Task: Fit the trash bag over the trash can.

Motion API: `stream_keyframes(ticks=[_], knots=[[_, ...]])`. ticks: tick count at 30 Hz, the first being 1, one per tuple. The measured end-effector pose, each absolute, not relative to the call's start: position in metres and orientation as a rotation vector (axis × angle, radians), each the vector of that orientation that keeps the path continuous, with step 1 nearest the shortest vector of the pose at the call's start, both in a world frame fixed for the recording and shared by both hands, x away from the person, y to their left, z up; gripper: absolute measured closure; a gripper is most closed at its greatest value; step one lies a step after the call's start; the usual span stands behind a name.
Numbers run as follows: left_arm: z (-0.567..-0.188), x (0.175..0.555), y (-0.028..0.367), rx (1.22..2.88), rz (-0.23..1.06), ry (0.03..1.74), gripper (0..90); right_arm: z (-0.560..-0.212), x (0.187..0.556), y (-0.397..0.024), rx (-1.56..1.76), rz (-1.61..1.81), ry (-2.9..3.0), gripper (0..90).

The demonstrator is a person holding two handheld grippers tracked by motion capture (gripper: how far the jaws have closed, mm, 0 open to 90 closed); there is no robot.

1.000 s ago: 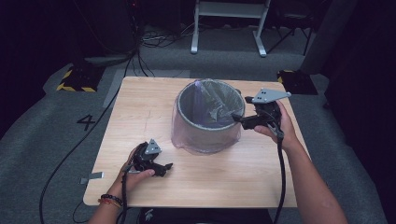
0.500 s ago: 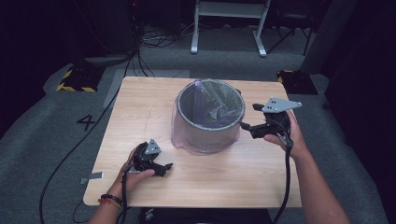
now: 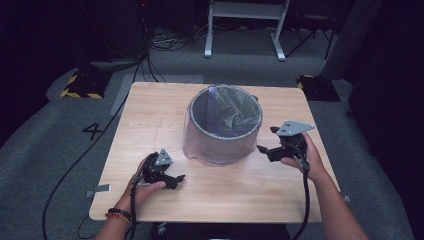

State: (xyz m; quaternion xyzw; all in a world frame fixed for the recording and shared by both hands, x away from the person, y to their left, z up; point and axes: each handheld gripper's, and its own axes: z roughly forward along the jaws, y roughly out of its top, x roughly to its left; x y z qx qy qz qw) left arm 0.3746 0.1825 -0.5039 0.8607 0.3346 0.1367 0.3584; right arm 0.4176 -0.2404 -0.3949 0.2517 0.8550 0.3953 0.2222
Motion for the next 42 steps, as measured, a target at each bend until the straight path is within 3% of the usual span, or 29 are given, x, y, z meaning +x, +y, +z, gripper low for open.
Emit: stream_keyframes(ticks=[21,42], knots=[[-0.504,0.375,0.182,2.222,0.353,0.864,12.5,-0.480,0.399,-0.275,0.863,0.899,2.463,17.6],[-0.504,0.374,0.182,2.220,0.354,0.867,12.5,-0.504,0.363,-0.323,1.109,1.031,2.341,15.6]])
